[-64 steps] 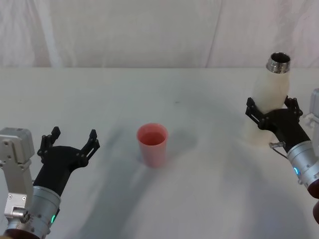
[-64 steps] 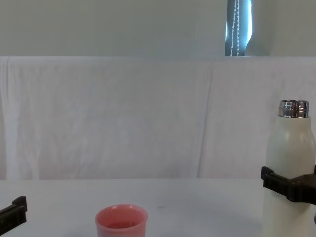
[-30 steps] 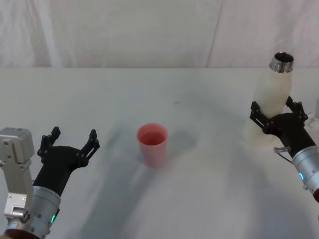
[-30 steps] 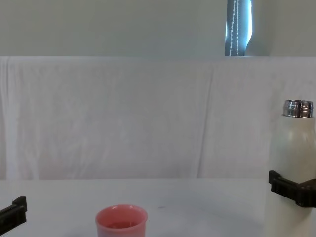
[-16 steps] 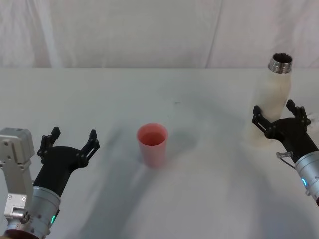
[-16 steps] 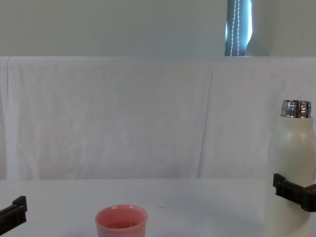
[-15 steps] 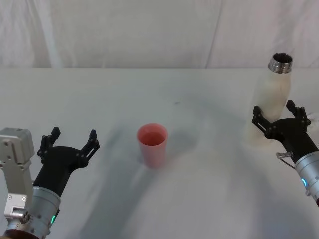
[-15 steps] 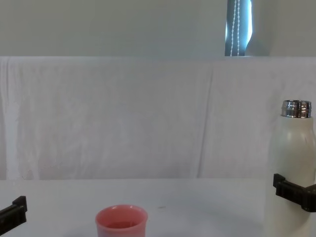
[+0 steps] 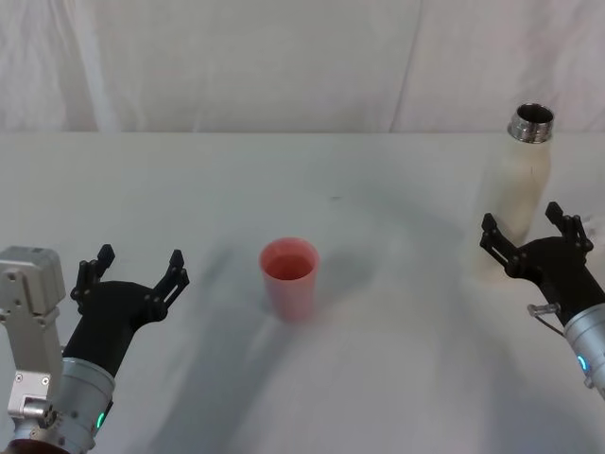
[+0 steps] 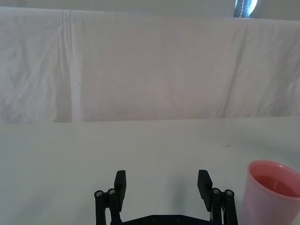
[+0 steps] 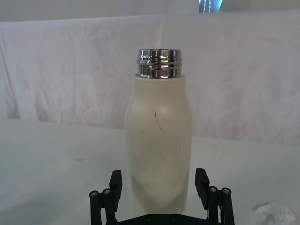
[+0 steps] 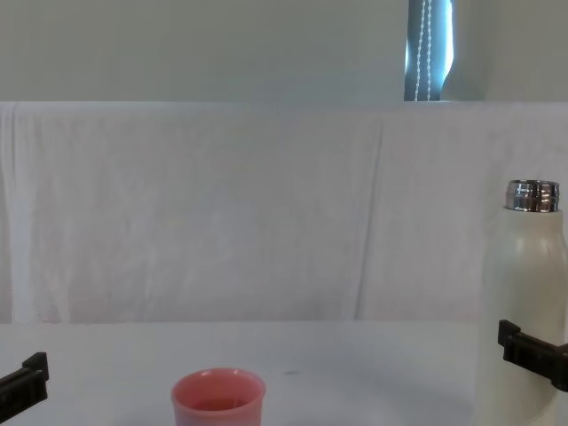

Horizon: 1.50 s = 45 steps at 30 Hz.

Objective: Grasp the thermos with one hand and pour water into the cup lid.

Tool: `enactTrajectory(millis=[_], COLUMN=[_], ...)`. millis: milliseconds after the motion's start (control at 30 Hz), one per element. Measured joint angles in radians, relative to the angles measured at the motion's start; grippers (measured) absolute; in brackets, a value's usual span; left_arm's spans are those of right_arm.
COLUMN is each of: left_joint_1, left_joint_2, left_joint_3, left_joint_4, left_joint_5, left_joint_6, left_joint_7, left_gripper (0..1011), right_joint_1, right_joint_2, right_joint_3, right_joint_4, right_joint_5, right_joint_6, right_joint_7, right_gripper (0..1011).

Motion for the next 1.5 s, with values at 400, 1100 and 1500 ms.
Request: enactTrajectory(millis=[400,1100,1500], left_joint_1=[0.0,0.0,0.0], left_joint_2=[0.0,0.0,0.0], left_joint_3=[0.0,0.0,0.0], left_joint_4=[0.0,0.0,0.0], left_joint_5=[0.0,0.0,0.0], left_joint_6=[0.0,0.0,0.0], left_joint_7=[0.0,0.0,0.0], left_gripper=[1001,1001,1001], right_joint_1=[-0.068,-0.147,-0.145], right_joint_2=[0.018,0.026,0.015], right_joint_3=[0.006,-0.046,-0.066], right_joint_4=[-0.058,-0.083,-0.058], right_joint_5=[0.02,-0.008,-0.022], right_joint_6=[0.003,-0.039,-0.053], right_joint_7=[0.014,0.024,0.023], right_gripper=[1003,1003,1003])
